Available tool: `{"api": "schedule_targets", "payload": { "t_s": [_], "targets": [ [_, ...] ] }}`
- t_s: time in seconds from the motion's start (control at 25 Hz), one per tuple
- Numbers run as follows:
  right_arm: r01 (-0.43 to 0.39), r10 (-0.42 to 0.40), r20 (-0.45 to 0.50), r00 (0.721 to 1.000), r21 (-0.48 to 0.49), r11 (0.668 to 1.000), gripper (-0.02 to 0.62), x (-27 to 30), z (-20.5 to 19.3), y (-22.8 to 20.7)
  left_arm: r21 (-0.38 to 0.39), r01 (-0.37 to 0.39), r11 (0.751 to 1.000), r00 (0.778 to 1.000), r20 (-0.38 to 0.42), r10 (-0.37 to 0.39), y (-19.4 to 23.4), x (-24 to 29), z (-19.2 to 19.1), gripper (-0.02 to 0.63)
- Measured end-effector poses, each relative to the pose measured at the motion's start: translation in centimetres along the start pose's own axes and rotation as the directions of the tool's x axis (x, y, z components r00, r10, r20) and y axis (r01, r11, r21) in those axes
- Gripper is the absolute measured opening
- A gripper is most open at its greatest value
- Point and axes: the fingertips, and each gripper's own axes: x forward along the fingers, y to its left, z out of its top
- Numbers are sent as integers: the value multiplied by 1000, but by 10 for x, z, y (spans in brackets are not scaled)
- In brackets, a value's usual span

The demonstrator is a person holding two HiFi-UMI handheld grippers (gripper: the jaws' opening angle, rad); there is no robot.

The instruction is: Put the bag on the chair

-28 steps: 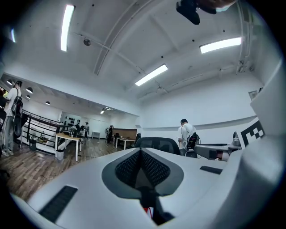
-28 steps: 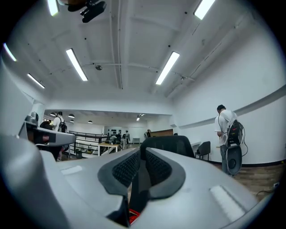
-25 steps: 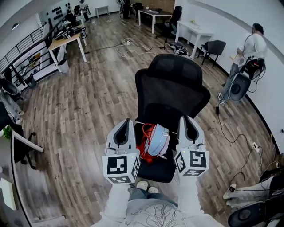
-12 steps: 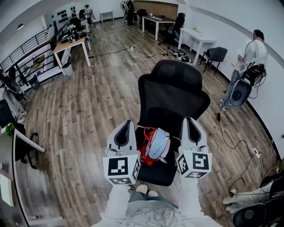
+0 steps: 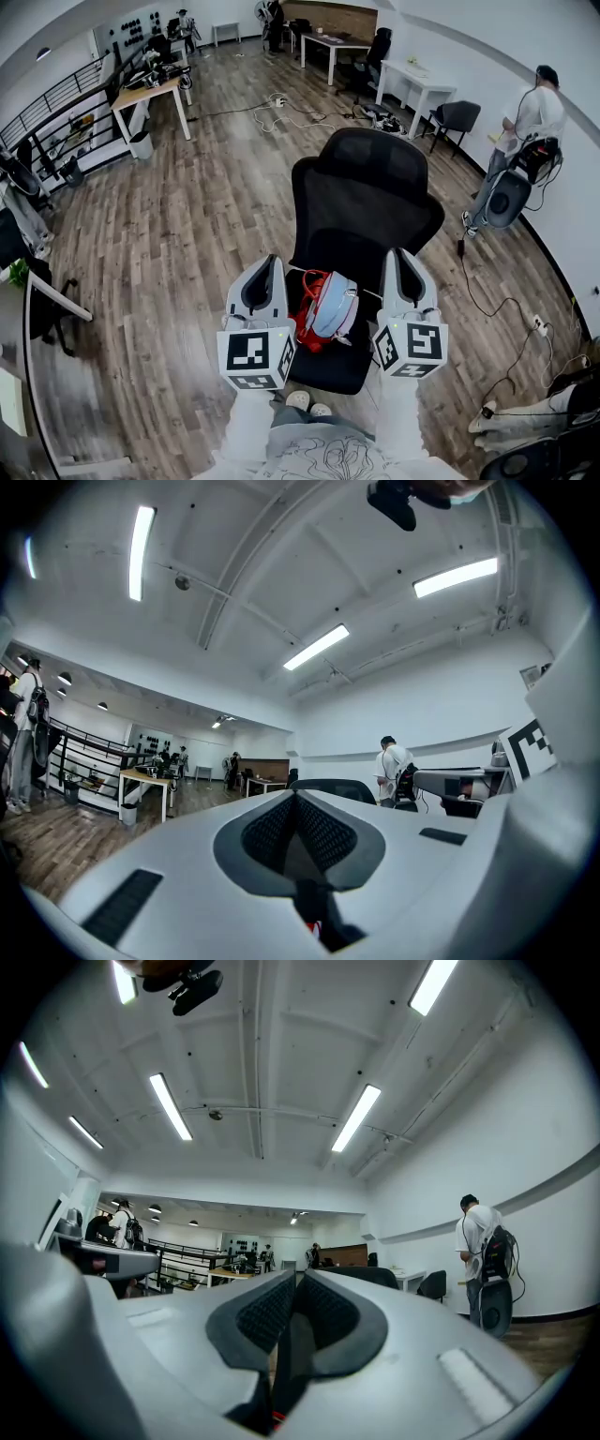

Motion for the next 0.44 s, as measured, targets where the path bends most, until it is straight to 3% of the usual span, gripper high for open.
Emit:
{"api": "schedule_targets", "payload": {
  "t_s": [0.44],
  "targets": [
    [11, -11, -14, 1000, 9, 1000, 40, 10, -10, -13, 1, 0, 1000, 1000, -8, 0, 1, 15, -6, 5]
  ]
}}
